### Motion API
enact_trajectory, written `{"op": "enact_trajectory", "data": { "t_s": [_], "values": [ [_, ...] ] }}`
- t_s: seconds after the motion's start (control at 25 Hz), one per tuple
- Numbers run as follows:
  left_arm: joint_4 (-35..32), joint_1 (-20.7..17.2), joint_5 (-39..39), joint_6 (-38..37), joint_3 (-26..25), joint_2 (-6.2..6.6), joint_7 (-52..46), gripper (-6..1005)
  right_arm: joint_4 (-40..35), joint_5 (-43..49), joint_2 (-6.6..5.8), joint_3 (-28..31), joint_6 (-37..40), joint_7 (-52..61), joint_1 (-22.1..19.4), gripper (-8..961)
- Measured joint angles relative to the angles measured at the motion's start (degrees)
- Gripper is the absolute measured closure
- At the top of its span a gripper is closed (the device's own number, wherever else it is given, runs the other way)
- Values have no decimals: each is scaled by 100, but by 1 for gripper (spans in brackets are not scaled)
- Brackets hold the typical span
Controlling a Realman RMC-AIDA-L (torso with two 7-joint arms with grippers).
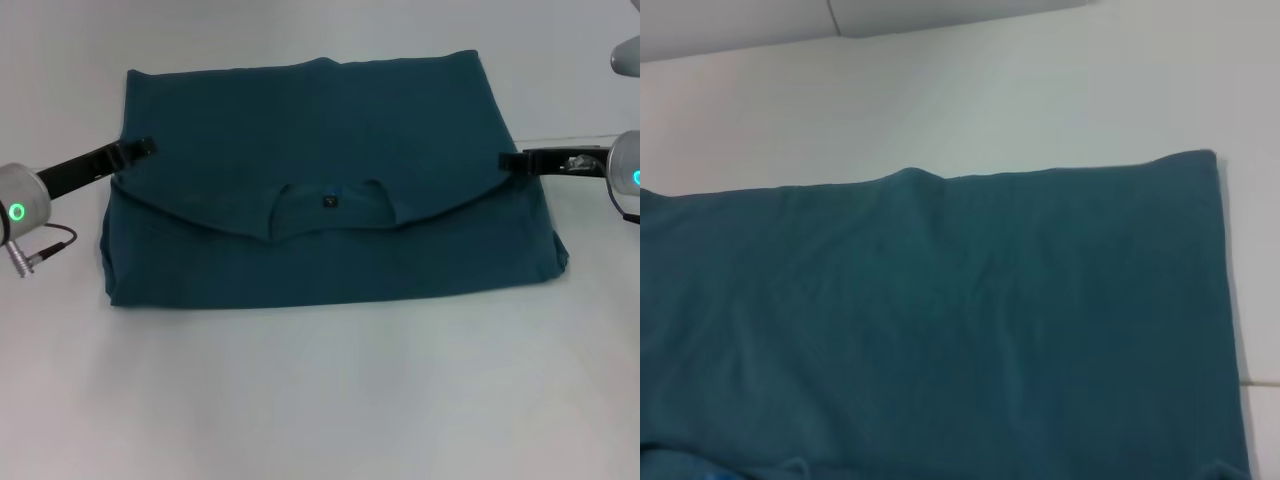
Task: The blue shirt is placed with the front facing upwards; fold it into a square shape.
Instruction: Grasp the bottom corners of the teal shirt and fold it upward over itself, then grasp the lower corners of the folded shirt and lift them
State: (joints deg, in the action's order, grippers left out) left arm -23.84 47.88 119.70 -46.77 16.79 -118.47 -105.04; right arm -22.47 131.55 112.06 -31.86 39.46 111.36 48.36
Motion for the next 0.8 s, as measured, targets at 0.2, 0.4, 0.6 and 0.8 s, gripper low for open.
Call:
{"op": "enact_trajectory", "data": {
  "t_s": [0.2,0.4,0.6,0.8],
  "values": [
    [-249,-111,-5,-53,-1,-32,-12,565,-289,-6,95,-5,4,-9,-52,454],
    [-540,-336,-270,-359,-7,-37,-7,371,-891,-30,286,-5,92,-86,-223,276],
    [-727,-589,-517,-720,-3,-9,25,193,-1135,-181,305,29,479,-50,-451,234],
    [-929,-895,-480,-1096,43,-24,45,190,-1244,-567,233,34,1043,-37,-800,235]
  ]
}}
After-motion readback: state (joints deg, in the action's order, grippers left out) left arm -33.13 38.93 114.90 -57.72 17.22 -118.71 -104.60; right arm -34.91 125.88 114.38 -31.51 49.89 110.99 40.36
